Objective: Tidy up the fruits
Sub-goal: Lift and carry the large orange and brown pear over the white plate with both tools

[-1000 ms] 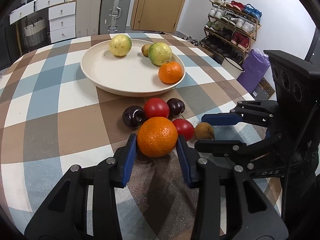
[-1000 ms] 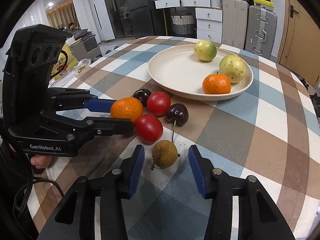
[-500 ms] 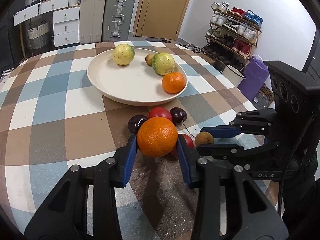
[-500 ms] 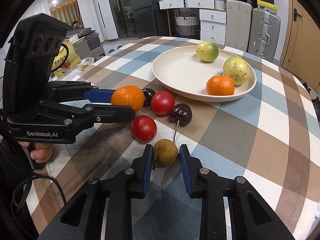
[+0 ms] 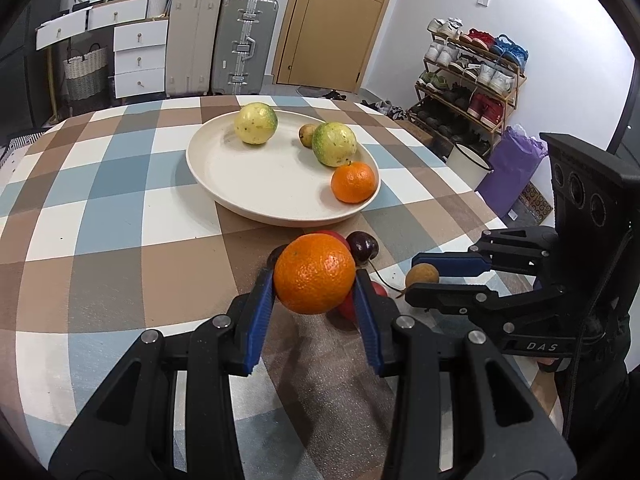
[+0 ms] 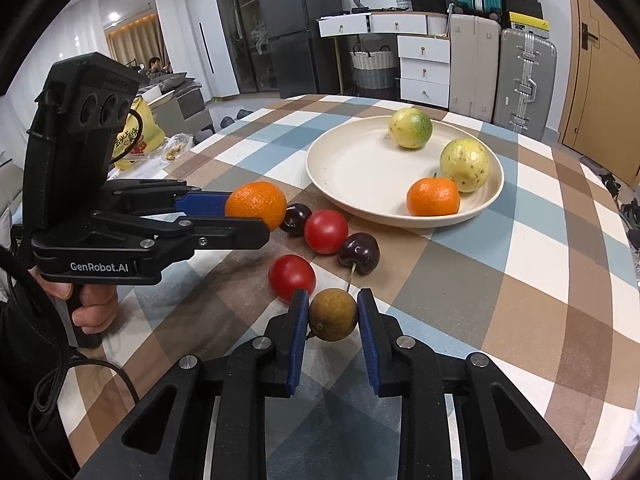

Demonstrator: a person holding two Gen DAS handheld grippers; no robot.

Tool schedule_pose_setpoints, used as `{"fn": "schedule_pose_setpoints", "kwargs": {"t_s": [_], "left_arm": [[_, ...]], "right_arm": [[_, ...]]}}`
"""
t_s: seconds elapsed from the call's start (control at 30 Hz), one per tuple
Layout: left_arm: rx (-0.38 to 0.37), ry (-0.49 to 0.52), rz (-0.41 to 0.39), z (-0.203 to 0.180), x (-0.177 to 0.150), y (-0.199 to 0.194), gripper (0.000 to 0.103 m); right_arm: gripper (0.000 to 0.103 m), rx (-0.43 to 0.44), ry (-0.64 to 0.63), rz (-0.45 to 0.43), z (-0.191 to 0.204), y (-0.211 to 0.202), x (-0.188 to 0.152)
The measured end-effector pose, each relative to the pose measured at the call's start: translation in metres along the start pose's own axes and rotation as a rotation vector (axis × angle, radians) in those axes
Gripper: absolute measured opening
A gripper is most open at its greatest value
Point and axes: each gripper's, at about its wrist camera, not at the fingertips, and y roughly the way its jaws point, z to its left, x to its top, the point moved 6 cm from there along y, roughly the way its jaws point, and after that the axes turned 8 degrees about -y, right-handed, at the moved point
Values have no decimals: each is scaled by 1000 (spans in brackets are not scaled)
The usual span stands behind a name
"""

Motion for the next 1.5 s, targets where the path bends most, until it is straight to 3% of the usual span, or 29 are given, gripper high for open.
{"fn": "schedule_pose_setpoints", "kwargs": {"t_s": [0.3,0.8,1.5], "left_arm": [[23,-6,-44,4,4,-8,37],[76,-29,-124,13,24,-22,37],[107,-3,-221,8,84,-38,37]], "right_arm": [[25,-12,31,-99,-4,-18,10],[25,-42,110,-165,-19,-25,23],[25,-88,186,-257,-46,-41,68]]}}
